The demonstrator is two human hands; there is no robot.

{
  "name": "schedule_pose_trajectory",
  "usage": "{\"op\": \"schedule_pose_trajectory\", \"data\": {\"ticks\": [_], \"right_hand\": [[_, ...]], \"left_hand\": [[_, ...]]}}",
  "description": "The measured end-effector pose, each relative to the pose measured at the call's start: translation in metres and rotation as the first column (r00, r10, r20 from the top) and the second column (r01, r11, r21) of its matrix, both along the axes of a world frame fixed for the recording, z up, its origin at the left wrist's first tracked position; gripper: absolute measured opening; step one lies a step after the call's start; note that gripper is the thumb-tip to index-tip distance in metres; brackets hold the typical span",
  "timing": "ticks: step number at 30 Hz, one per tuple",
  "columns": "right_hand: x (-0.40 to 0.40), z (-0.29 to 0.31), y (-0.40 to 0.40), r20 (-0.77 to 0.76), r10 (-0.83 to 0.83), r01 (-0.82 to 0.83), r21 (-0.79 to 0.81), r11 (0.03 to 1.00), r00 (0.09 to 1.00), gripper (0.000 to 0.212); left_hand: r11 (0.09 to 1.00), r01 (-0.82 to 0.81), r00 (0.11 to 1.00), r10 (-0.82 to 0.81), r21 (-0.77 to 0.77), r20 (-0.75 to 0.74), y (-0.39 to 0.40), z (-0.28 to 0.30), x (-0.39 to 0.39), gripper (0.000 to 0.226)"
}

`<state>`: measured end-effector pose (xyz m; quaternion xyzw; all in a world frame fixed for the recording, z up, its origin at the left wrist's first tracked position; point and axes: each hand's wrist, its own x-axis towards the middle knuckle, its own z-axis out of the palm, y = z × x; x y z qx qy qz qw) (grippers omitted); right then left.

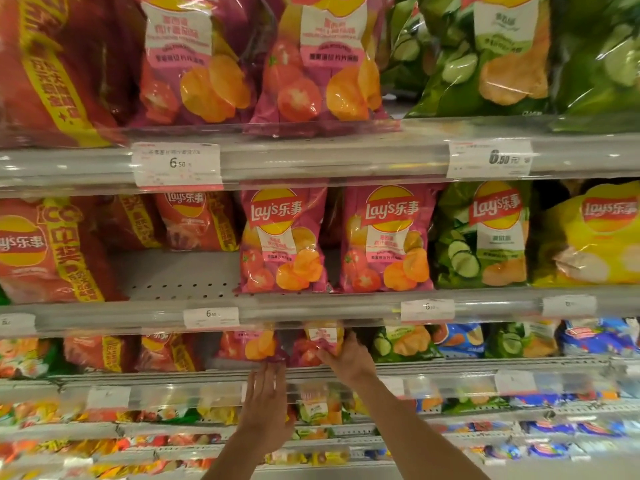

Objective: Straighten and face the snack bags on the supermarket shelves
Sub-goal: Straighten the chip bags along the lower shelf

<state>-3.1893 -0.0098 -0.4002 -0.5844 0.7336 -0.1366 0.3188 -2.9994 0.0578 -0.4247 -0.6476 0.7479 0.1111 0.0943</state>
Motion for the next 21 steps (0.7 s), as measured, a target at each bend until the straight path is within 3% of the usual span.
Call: {"op": "schedule_pose_trajectory", "data": {"ticks": [3, 6, 9, 13, 18, 21], "right_hand": [[-0.009, 0.004, 0.019, -0.014, 0.039, -0.04, -0.091, 0.995, 0.999, 0.072], [-0.026, 0.007, 0.041, -0.052, 0.127, -0.134, -0.158, 0.978, 0.99, 0.08], [-0.052, 0.004, 0.062, 0.016, 0.141, -0.135, -0.2, 0.97, 0.99, 0.069], [-0.107, -0.004, 0.084, 0.164, -0.036, 0.076, -0.249, 0.966, 0.986, 0.046], [-0.205, -0.01, 0.095, 0.334, -0.228, 0.334, -0.306, 0.891, 0.915, 0.022], [-0.268, -0.008, 0.097, 0.422, -0.304, 0.45, -0.304, 0.84, 0.854, 0.021]], "left_hand": [[0.999, -0.028, 1.0, 0.029, -0.046, 0.01, 0.002, -0.002, -0.004, 0.097], [0.99, -0.09, 0.996, 0.092, -0.113, 0.014, 0.007, -0.005, -0.012, 0.087], [0.959, -0.193, 0.98, 0.176, -0.21, -0.095, 0.016, -0.004, -0.03, 0.083], [0.895, -0.31, 0.921, 0.199, -0.32, -0.334, 0.03, -0.003, -0.074, 0.064], [0.916, -0.331, 0.823, 0.163, -0.227, -0.543, 0.033, -0.005, -0.175, 0.046], [0.882, -0.433, 0.738, 0.229, -0.186, -0.635, 0.033, 0.001, -0.242, 0.043]]}}
